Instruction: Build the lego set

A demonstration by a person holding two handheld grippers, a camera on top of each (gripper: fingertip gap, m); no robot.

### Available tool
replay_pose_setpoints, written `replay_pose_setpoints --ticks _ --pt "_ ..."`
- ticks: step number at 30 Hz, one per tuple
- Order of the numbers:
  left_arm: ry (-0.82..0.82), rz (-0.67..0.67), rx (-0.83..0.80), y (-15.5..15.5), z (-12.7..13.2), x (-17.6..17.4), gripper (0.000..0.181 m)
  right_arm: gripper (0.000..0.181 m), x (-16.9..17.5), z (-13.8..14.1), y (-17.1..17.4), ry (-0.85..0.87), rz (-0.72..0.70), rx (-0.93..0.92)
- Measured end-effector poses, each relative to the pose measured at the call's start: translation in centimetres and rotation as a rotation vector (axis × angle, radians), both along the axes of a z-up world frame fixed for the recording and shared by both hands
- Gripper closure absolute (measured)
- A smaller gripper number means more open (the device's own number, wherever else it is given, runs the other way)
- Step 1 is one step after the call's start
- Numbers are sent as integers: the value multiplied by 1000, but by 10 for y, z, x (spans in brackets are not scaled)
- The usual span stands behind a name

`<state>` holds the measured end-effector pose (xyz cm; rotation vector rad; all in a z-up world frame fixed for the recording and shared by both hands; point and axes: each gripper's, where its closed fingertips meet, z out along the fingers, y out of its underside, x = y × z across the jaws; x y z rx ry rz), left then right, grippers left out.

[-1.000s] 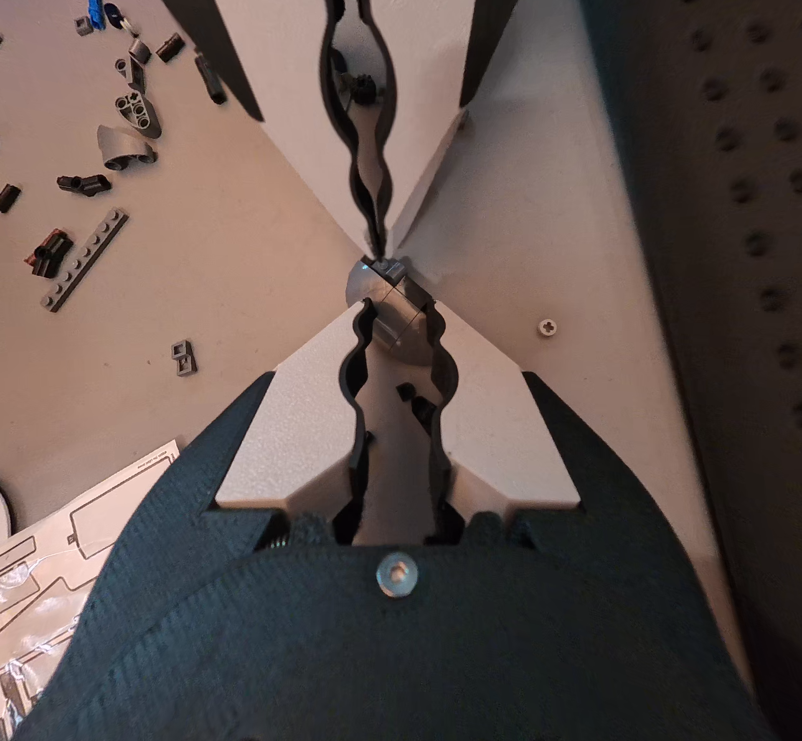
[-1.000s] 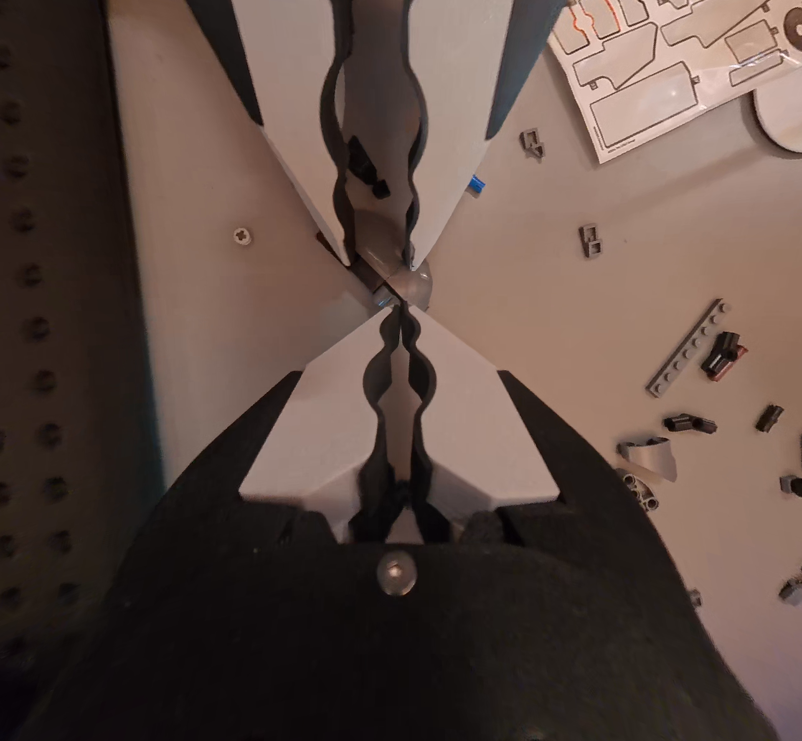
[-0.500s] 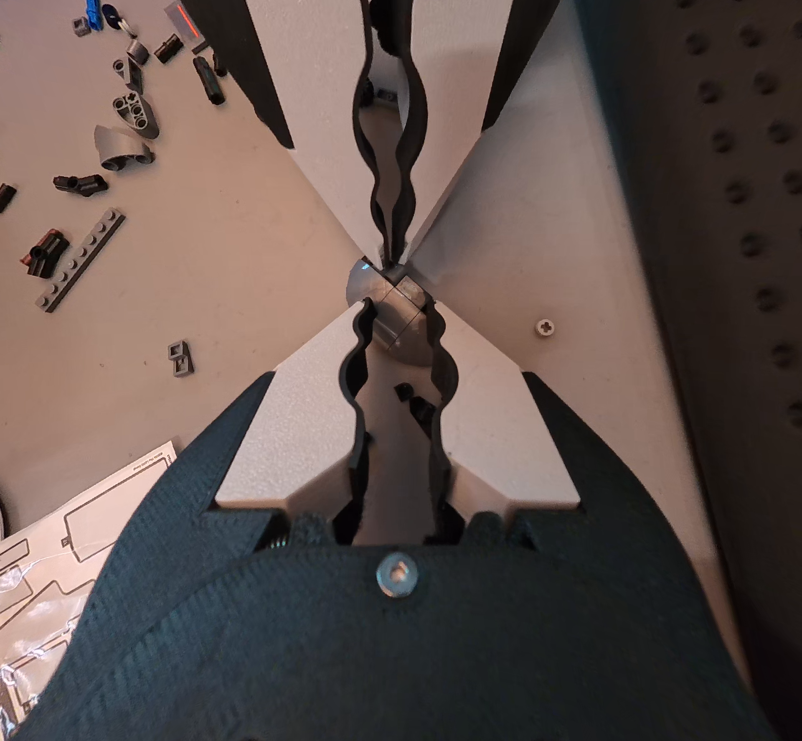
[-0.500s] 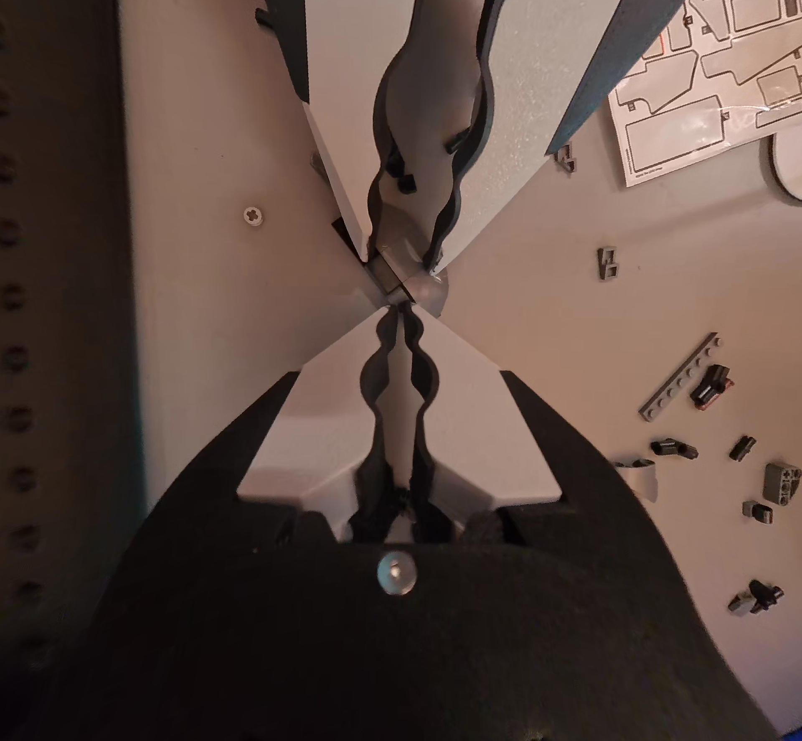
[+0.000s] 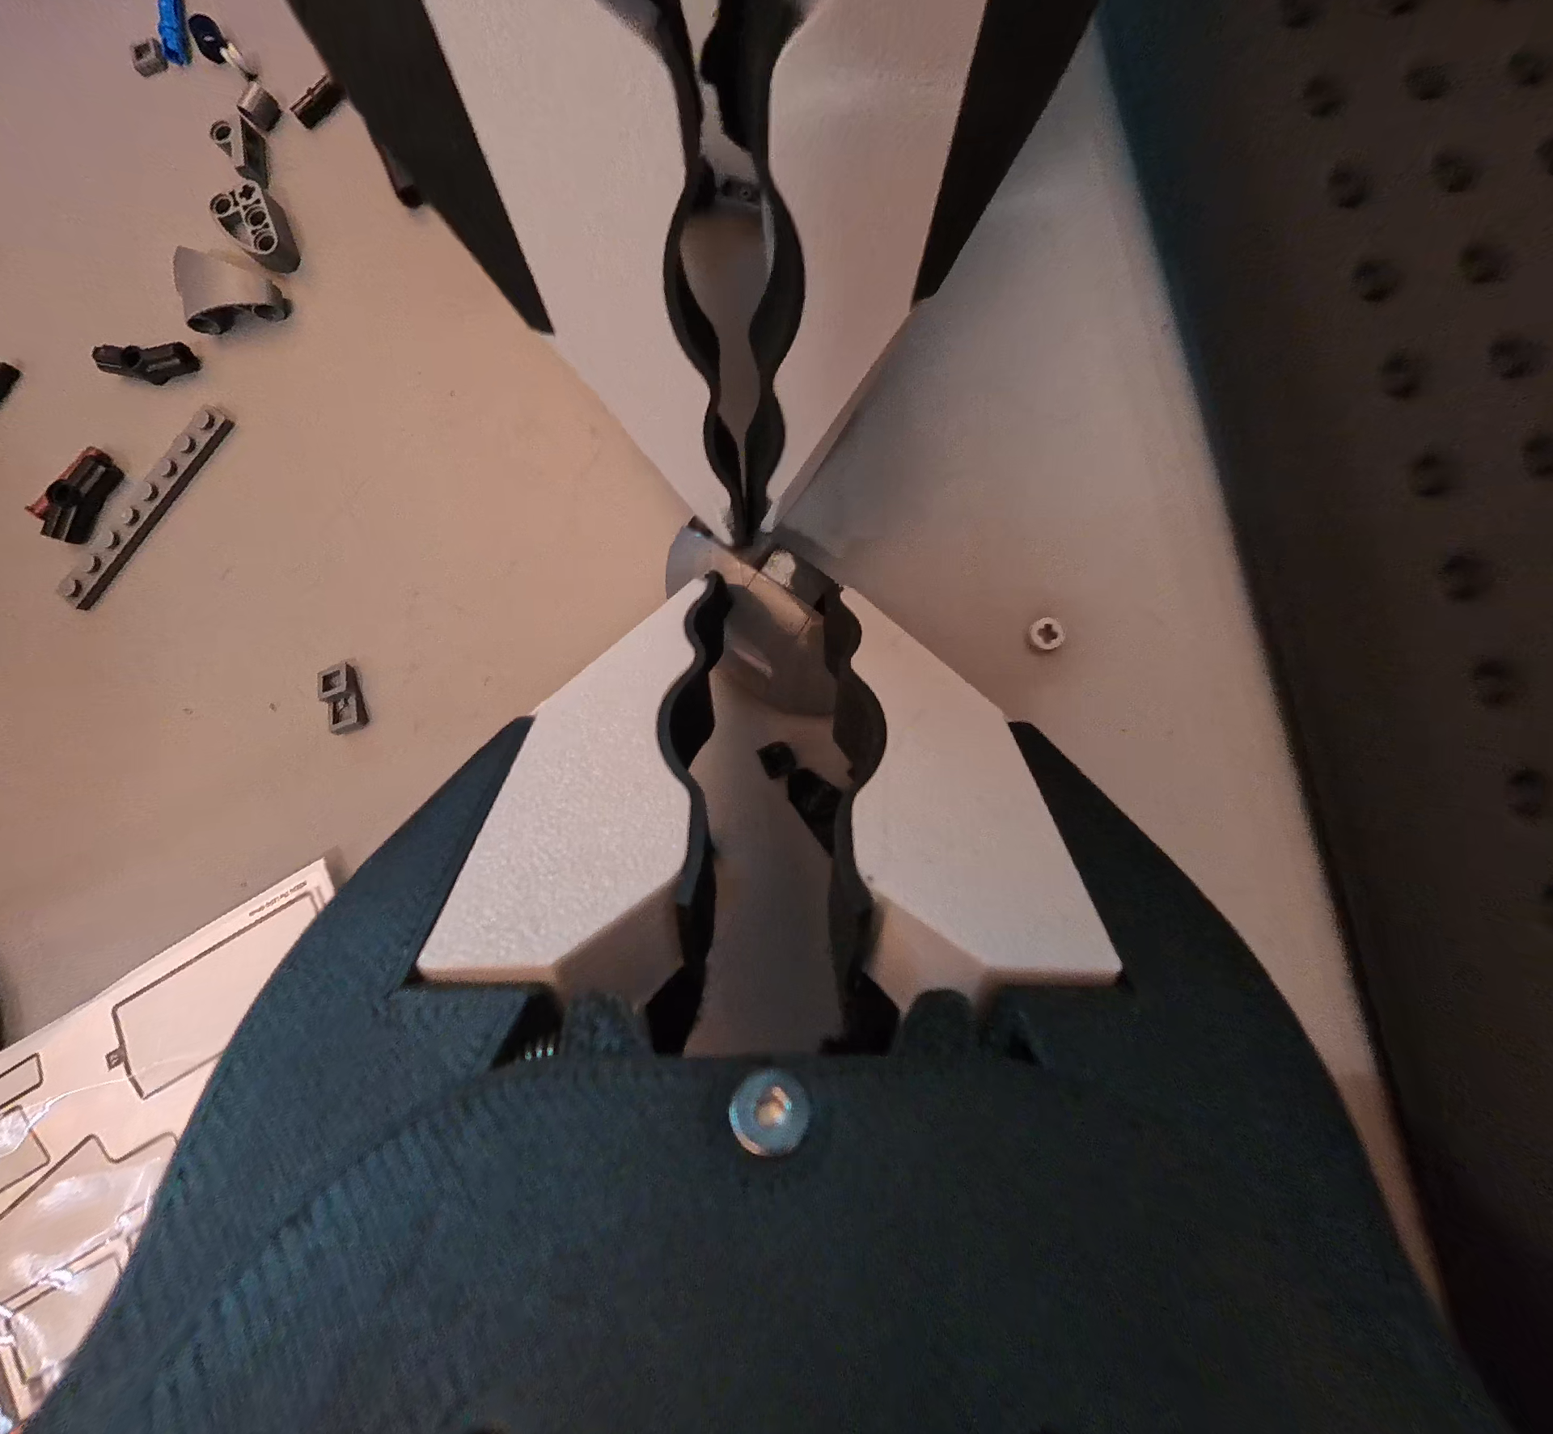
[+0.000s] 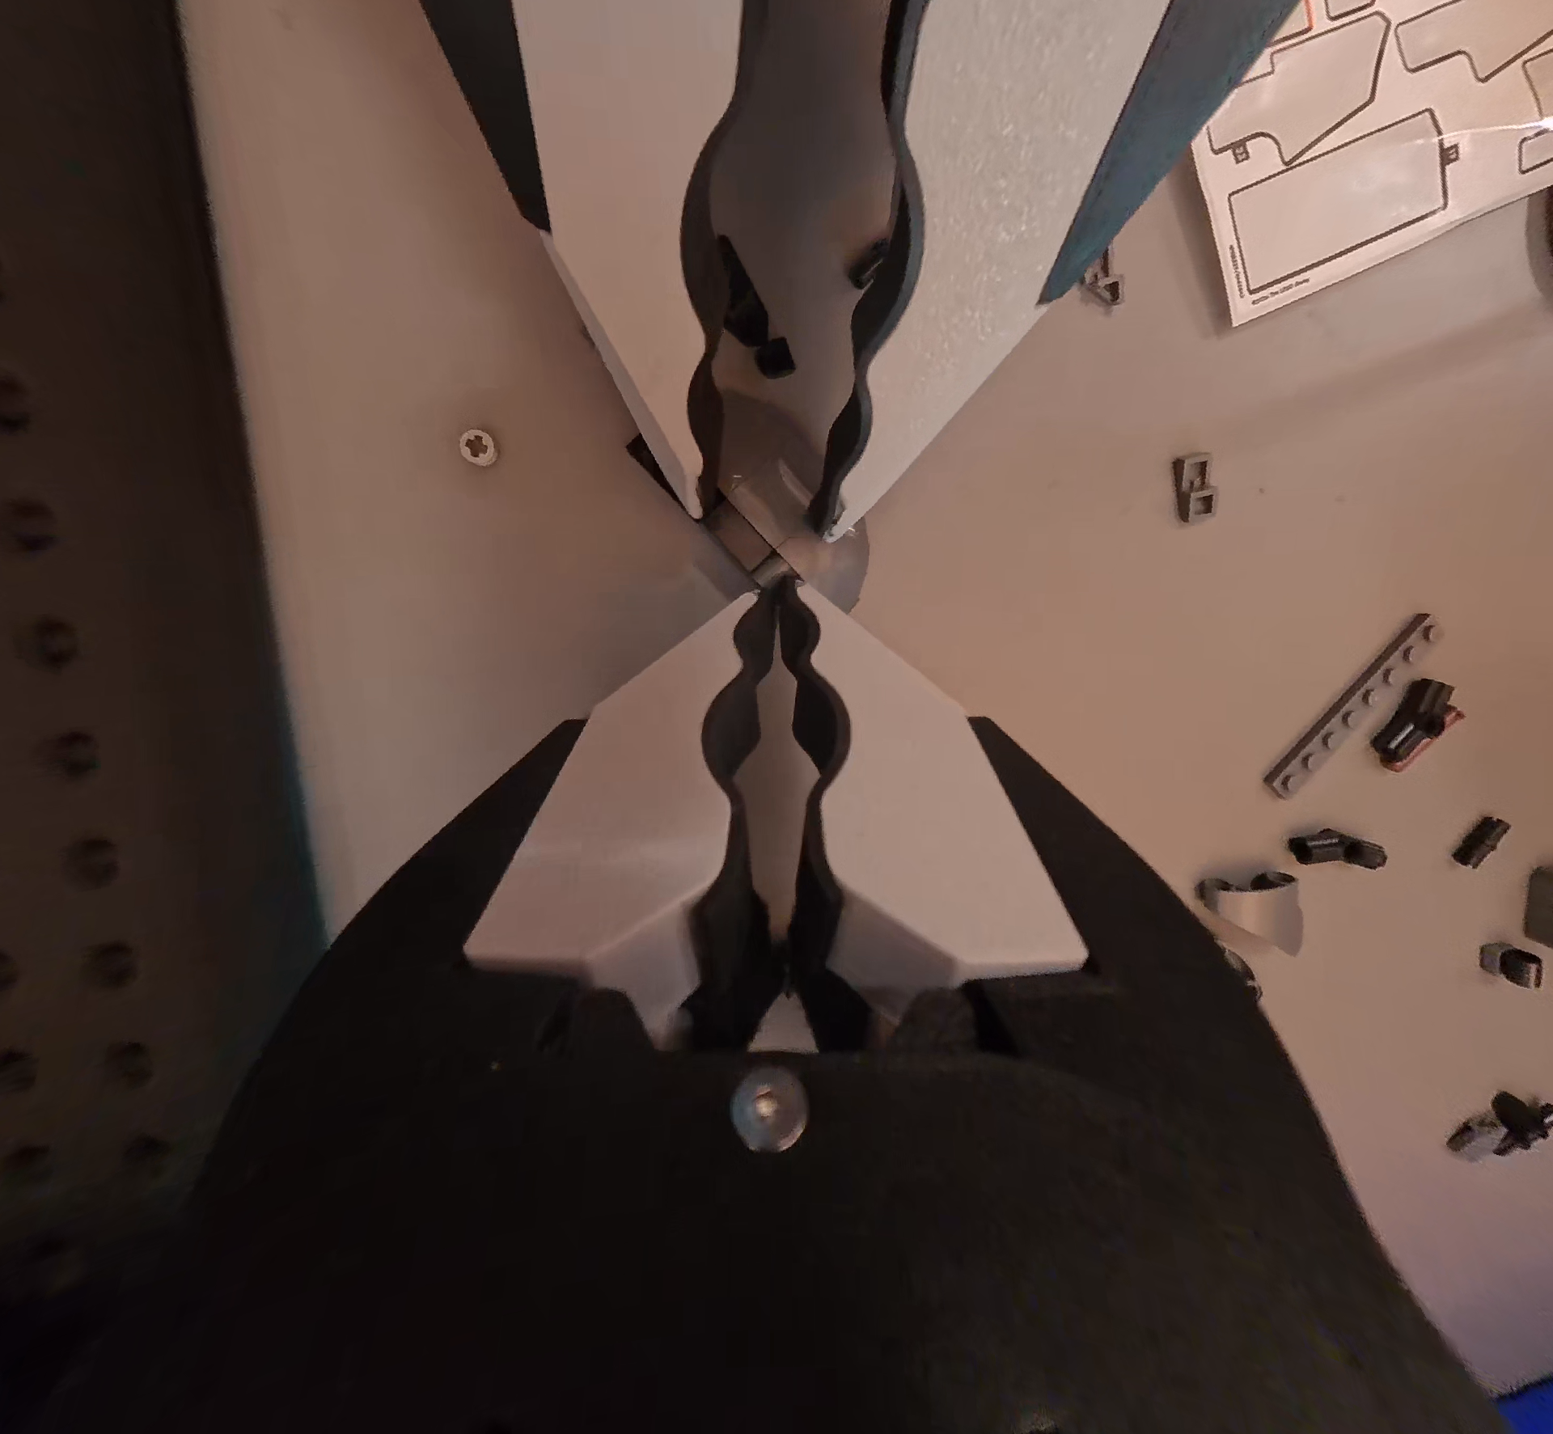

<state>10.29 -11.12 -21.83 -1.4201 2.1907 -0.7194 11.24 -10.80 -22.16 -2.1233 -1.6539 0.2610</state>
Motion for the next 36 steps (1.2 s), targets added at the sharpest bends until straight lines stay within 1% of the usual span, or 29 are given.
replay_pose_setpoints --ticks 4,7,10,14,19,21,26,31,34,36 --pt "-15 -24 -4 -6 0 2 161 181 -3 -1 3 -8 7 38" --pt "-17 -22 -12 -5 0 3 161 181 4 -2 4 31 -28 -11" --pt "-11 -19 -30 -5 2 1 161 181 9 8 8 83 -48 12" --pt "1 13 -33 4 3 -6 159 181 16 12 11 117 -68 20" --pt "20 44 -26 13 5 -15 155 181 10 18 7 165 -28 25" --pt "25 66 -5 20 6 -20 156 181 7 20 6 181 -12 30" --pt "-4 128 -14 37 17 -30 157 180 2 16 6 184 2 26" --pt "25 172 0 50 16 -42 159 176 -18 26 -1 251 78 46" --pt "38 232 27 63 14 -45 162 174 -17 25 4 246 60 57" --pt "31 289 50 76 15 -48 163 174 -11 24 11 248 15 65"
